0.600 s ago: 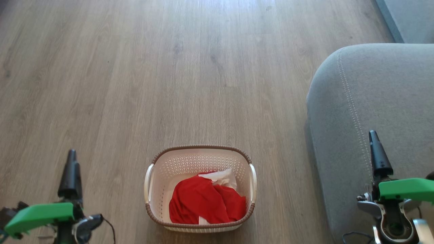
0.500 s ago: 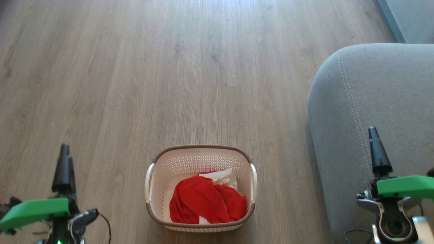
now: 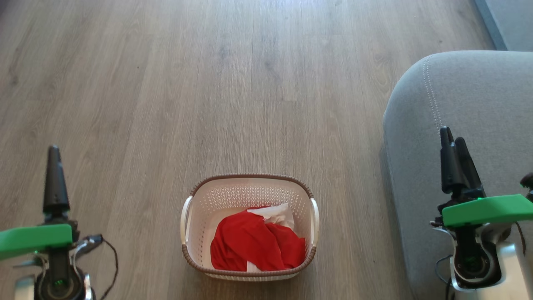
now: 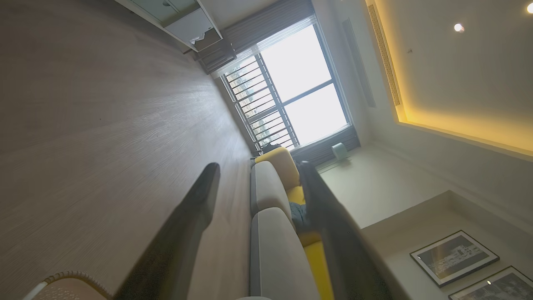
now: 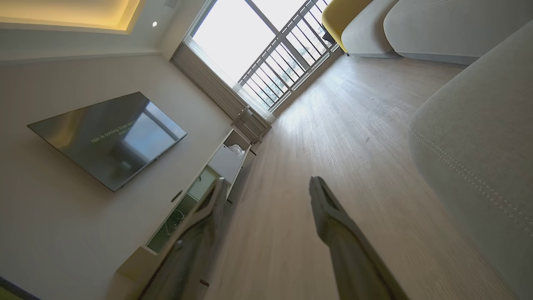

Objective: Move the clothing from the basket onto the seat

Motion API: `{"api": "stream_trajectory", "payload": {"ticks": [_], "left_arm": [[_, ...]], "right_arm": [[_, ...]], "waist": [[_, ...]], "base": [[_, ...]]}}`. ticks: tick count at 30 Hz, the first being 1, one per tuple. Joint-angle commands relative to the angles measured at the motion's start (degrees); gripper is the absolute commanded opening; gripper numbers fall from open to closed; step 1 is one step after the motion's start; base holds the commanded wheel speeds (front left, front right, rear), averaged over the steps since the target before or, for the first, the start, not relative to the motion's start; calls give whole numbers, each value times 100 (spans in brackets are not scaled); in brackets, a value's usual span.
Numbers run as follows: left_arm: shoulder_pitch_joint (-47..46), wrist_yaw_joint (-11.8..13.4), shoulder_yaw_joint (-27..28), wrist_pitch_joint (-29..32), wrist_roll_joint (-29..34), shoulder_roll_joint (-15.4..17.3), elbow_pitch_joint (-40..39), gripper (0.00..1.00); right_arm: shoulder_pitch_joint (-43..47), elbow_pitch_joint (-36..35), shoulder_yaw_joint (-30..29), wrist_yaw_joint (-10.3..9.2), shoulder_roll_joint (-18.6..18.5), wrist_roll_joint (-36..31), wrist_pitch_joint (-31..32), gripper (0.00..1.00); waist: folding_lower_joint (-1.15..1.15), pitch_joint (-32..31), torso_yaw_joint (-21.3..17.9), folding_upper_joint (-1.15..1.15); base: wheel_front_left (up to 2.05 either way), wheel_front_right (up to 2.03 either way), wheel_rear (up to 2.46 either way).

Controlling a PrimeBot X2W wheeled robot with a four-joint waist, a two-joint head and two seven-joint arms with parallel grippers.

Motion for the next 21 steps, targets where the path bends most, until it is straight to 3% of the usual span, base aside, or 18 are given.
{"api": "stream_trajectory", "payload": {"ticks": [1, 7, 21], "left_arm": [[-344, -29, 169, -66, 200, 60, -319, 100], [-380, 68, 66, -167, 948, 63, -733, 100], [-212, 614, -1055, -385, 3140, 71, -1400, 100]], "right_arm": [[-357, -306, 110, 24, -52, -251, -71, 100], [-421, -488, 222, 26, -56, -905, -173, 100], [-432, -617, 492, 31, -64, -2280, -392, 100]], "waist": [[0, 11, 4, 0], [0, 43, 25, 0], [0, 57, 79, 0]], "base": [[0, 0, 0], [0, 0, 0], [0, 0, 0]]}}
